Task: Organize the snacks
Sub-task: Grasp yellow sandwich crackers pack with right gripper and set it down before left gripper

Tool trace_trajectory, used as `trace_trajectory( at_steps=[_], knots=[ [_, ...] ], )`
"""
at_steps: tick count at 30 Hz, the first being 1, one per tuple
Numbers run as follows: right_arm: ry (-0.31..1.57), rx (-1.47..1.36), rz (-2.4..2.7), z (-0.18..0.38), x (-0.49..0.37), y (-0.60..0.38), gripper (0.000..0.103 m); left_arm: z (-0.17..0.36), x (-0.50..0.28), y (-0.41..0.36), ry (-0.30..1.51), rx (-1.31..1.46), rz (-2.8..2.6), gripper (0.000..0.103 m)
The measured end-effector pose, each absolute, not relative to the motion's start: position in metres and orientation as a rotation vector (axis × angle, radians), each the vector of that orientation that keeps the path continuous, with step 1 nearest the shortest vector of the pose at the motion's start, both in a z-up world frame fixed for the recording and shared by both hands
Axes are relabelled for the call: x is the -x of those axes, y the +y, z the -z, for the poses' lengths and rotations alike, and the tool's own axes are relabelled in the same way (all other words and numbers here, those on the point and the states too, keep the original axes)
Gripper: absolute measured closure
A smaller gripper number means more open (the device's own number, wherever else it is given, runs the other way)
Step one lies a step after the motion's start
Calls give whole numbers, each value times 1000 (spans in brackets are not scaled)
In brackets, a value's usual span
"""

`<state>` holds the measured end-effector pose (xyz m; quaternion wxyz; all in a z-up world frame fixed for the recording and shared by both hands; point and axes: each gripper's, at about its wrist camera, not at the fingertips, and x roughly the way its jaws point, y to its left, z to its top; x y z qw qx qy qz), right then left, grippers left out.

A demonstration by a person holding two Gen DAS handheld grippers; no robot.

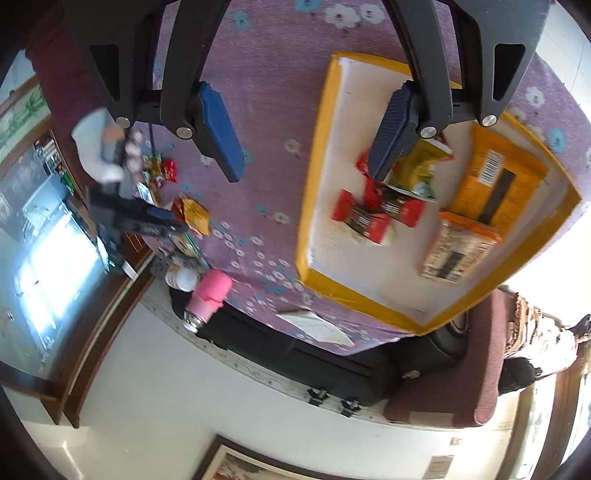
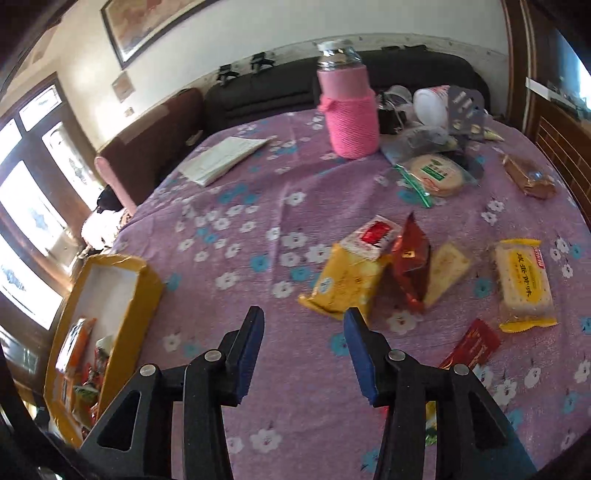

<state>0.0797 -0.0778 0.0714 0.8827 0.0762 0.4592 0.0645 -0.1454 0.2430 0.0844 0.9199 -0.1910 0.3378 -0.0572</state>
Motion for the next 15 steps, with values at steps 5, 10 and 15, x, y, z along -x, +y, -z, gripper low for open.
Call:
trace_trajectory(
  at_steps=[5, 10, 15],
  knots=[
    [987, -127, -12, -50, -119, -77, 54, -86, 148, 232, 705, 365, 121, 34],
    [1045, -86, 4, -30, -136, -66, 55, -84, 147, 231, 715, 369, 118, 34],
    [1074, -73, -104, -28, -102, -44, 57, -81, 143, 231, 722, 379, 117, 34]
  ],
)
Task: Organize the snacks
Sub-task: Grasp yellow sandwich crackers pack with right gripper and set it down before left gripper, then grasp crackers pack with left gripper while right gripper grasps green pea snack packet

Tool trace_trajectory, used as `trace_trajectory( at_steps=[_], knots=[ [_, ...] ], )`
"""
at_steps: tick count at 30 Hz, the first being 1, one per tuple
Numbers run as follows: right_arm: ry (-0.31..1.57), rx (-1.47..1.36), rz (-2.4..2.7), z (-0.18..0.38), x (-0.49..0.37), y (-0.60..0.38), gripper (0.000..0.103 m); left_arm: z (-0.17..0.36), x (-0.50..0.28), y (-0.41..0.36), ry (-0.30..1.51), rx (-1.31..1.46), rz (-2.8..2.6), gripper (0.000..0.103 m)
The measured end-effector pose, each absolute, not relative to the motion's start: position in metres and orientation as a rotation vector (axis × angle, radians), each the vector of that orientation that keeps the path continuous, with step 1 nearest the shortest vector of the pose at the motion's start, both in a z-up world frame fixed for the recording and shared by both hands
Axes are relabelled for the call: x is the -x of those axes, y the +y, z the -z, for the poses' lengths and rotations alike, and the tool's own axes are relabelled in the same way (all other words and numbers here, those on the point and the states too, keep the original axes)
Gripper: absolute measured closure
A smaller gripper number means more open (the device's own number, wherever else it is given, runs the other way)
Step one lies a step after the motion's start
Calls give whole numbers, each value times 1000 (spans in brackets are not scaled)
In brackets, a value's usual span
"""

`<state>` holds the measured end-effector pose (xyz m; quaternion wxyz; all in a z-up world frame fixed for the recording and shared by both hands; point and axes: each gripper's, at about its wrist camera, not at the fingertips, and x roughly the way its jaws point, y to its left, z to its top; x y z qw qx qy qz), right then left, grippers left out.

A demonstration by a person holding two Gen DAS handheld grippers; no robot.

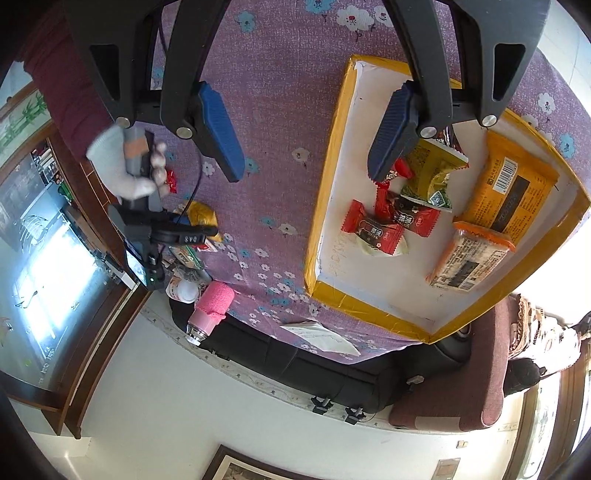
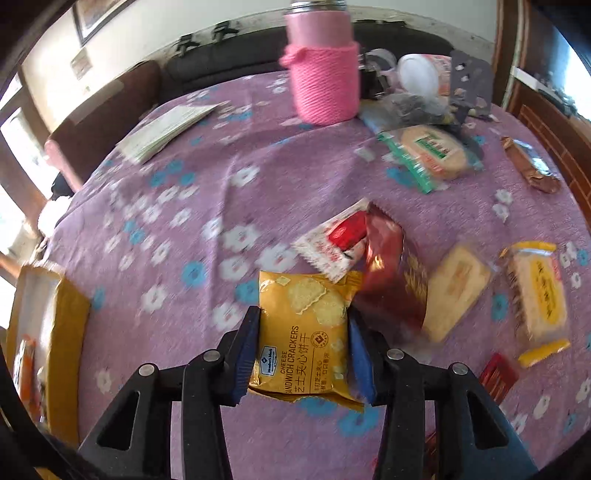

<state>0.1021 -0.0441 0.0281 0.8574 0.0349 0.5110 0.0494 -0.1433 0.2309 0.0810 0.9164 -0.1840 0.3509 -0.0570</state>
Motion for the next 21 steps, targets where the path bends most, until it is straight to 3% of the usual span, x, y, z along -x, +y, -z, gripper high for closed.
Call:
trace_trajectory(
  at_steps=[7, 10, 14, 21],
  knots=[
    [1203, -234, -482, -35, -17, -27, 56, -80, 144, 221, 737, 369, 146, 34],
    [1096, -351, -500, -63, -2, -73, 53, -79, 144, 215, 742, 357, 163, 34],
    [929, -282, -303, -91, 21, -148, 40, -73, 139, 201, 773, 358, 202, 34],
    [938, -262, -185, -63, 28, -200, 40, -63, 129, 160, 852, 330, 280, 34]
  ],
)
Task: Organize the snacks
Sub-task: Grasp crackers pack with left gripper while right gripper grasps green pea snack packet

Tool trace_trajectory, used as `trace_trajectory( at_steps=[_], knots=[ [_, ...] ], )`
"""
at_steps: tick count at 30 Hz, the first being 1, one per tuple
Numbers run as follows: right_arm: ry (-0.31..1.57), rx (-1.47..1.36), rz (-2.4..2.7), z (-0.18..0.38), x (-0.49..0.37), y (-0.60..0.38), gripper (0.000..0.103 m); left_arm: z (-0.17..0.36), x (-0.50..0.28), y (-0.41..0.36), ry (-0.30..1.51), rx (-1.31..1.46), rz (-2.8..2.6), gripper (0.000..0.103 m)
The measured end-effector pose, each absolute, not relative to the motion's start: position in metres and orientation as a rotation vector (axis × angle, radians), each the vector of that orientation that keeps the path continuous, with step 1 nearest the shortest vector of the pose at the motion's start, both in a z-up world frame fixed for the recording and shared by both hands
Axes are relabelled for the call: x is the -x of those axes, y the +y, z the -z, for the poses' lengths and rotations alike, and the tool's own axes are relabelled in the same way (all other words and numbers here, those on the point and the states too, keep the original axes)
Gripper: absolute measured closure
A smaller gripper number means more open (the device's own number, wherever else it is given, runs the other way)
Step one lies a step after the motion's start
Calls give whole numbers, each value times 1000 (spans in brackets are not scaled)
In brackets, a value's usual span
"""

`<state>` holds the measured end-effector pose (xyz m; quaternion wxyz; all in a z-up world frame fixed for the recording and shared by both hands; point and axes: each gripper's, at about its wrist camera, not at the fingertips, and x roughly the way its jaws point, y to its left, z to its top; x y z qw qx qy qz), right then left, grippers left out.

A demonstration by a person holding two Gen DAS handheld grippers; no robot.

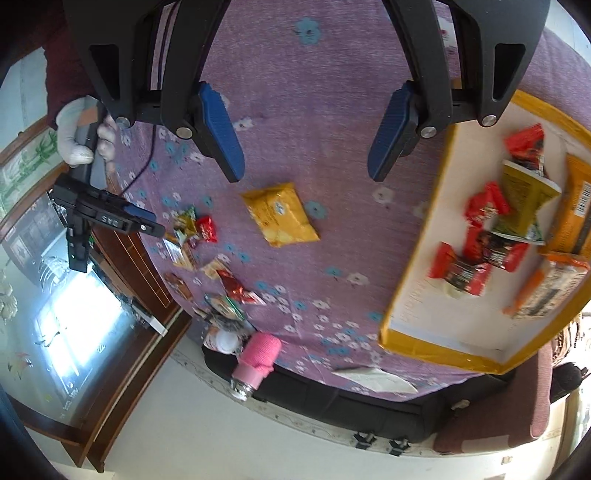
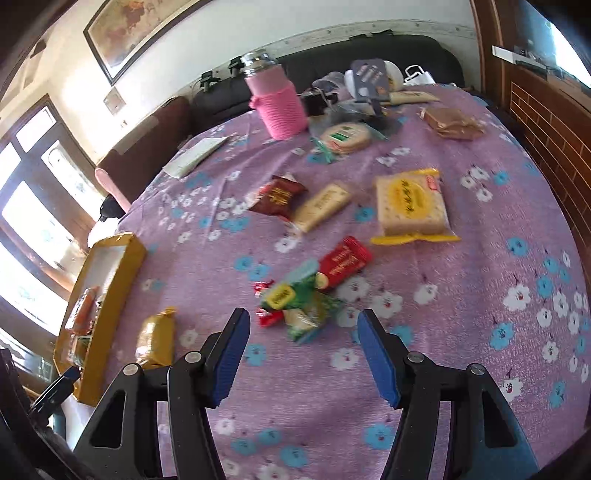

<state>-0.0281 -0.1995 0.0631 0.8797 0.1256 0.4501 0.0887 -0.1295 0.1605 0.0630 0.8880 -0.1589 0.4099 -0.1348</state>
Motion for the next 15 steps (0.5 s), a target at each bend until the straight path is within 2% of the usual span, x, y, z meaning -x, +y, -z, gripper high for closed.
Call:
trace_trajectory(
  at_steps=[9, 10, 11, 12, 15],
  knots=[
    [919, -151, -201, -35, 2, -169, 40, -64, 122, 140, 874, 293, 243, 34],
    [926, -138, -192, -32, 0, -168, 47, -63, 117, 138, 882, 292, 236, 34],
    [929, -133, -186, -29, -2, -168, 60, -61, 112, 137, 887, 292, 231, 34],
    [927, -124, -176, -26, -2, -169, 67, -60, 107, 135, 893, 292, 226, 34],
    [914, -133, -176, -25, 1, -173, 70, -50, 88, 123, 916, 282, 230, 34]
  ],
)
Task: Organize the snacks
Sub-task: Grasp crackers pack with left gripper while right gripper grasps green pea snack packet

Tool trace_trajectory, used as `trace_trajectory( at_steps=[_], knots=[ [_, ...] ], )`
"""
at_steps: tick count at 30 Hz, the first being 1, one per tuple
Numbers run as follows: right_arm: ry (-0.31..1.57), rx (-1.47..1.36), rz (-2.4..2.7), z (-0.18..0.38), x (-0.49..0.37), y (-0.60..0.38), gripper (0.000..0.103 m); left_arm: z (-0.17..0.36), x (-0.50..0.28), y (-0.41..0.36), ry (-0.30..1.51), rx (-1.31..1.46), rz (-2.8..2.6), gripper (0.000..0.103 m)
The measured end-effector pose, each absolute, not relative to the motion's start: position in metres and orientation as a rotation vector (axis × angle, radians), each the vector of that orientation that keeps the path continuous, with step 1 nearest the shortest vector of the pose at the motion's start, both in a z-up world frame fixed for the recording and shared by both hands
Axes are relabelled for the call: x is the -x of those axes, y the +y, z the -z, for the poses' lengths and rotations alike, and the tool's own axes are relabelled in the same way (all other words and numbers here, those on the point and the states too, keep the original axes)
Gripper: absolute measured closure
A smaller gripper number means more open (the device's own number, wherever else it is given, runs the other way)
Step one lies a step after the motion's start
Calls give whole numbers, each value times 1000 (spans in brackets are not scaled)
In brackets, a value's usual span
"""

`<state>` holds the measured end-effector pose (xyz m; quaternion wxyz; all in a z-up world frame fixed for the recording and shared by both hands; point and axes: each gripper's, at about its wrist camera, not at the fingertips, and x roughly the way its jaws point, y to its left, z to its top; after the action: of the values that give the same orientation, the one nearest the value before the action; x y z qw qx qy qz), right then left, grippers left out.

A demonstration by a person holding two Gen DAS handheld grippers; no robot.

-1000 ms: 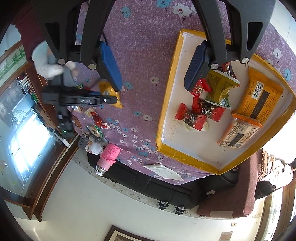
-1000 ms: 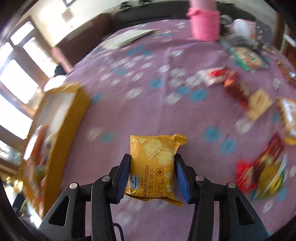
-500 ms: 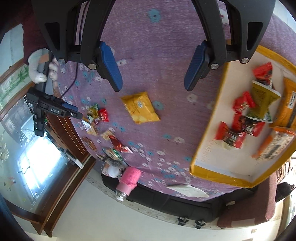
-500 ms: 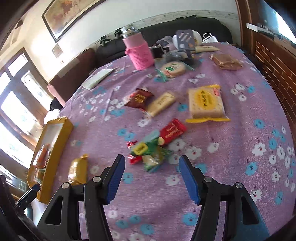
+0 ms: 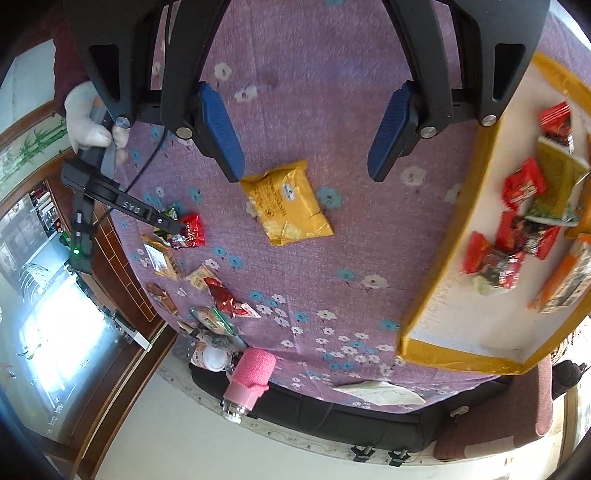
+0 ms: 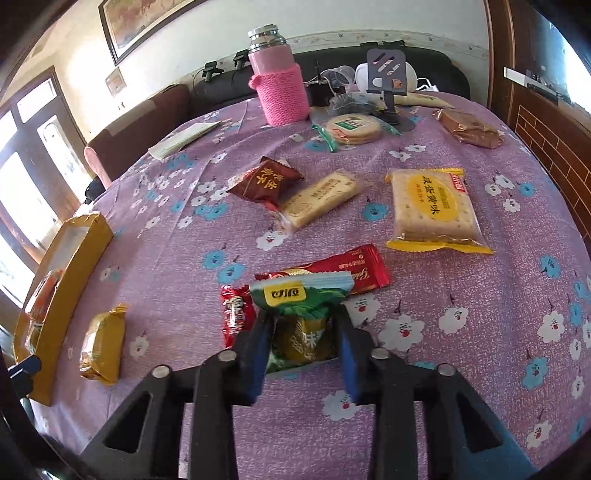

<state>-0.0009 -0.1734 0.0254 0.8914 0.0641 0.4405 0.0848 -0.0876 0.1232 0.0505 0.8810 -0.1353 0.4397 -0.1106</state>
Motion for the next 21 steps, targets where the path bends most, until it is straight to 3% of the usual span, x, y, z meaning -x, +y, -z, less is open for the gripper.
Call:
trace_trajectory(
  at_steps=[14, 15, 16, 17, 21],
  knots=[
    [796, -199, -242, -46, 19, -179, 72, -14, 27, 60, 963, 31, 217, 35],
    [793, -202, -247, -47, 19, -178, 72, -14, 29, 58, 951, 12, 213, 38],
    [790, -205, -251, -47, 20, -178, 72, -13, 30, 57, 949, -6, 210, 54],
    [788, -207, -251, -47, 20, -178, 72, -13, 32, 55, 939, -33, 201, 58],
    [782, -208, -252, -47, 20, -176, 72, -14, 36, 59, 938, -17, 216, 60]
  ],
)
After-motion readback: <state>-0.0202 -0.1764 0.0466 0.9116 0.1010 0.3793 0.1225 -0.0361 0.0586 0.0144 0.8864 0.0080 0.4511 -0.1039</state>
